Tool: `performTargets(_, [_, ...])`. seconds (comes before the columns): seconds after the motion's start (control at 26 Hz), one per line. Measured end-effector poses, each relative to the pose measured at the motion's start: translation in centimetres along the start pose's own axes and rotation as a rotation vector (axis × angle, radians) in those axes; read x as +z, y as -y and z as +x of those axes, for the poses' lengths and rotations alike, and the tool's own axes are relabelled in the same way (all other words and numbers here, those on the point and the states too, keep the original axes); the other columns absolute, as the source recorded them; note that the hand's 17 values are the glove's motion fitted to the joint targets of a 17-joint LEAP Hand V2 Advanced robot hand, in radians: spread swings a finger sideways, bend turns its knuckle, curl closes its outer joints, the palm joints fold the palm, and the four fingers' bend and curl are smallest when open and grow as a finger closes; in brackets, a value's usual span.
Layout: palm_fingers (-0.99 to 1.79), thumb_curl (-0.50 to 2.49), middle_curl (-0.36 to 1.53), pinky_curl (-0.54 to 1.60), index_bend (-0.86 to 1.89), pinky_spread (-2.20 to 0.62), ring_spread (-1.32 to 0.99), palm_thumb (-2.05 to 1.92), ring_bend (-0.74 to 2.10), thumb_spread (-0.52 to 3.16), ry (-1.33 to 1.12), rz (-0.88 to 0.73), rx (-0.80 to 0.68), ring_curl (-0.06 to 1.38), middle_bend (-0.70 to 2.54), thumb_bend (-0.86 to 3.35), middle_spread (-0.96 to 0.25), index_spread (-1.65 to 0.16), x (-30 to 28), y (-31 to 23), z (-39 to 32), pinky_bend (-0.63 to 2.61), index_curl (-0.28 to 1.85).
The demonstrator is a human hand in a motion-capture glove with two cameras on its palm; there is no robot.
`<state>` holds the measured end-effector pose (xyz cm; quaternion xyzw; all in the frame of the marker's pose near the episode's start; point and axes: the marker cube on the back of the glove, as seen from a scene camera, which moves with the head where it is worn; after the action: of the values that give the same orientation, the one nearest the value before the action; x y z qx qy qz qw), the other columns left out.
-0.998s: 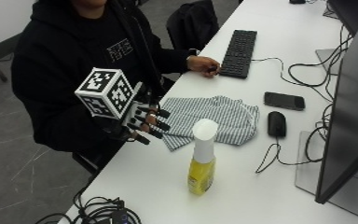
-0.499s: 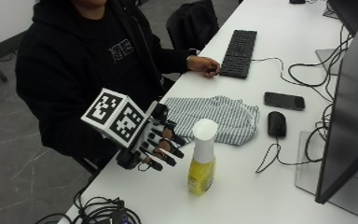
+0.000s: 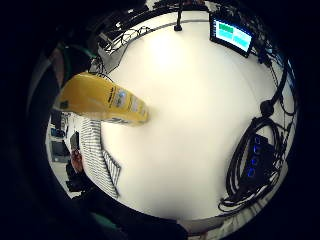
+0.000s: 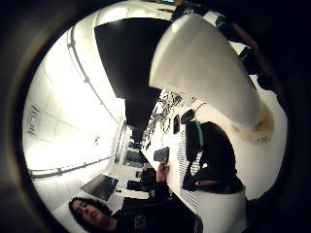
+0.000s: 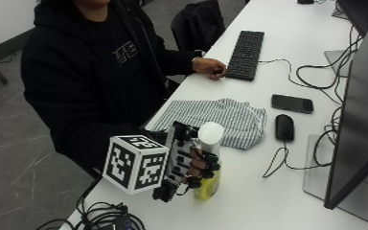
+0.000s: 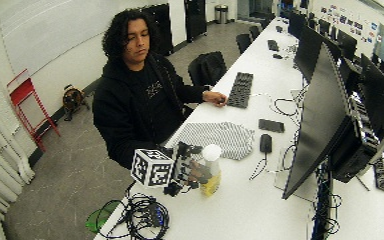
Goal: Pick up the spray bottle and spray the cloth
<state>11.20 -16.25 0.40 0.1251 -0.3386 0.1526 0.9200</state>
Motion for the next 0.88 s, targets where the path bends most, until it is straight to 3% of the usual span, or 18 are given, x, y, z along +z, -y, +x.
performTargets(0.27, [0.72, 0.38, 0.38, 0.32, 0.14, 0.09, -0.15, 0.78, 0.57, 1.13, 0.171, -0.004, -0.001, 0.35, 0.38, 0.13, -0.12, -0.34, 1.5, 2.2, 0.0, 0.37, 0.15])
performTargets(0.61, [1.04, 0.46, 0.41, 0.28, 0.22, 0.02, -0.23, 0.9, 0.5, 0.87, 0.374, 0.057, -0.055, 0.33, 0.42, 0.07, -0.2, -0.33, 3.0, 4.5, -0.1, 0.2, 0.25])
performTargets(0.88, [1.25, 0.54, 0.43, 0.34, 0.2, -0.12, -0.24, 0.97, 0.5, 0.57, 0.43, 0.055, -0.125, 0.37, 0.39, 0.02, -0.21, -0.32, 3.4, 5.4, -0.3, 0.32, 0.31])
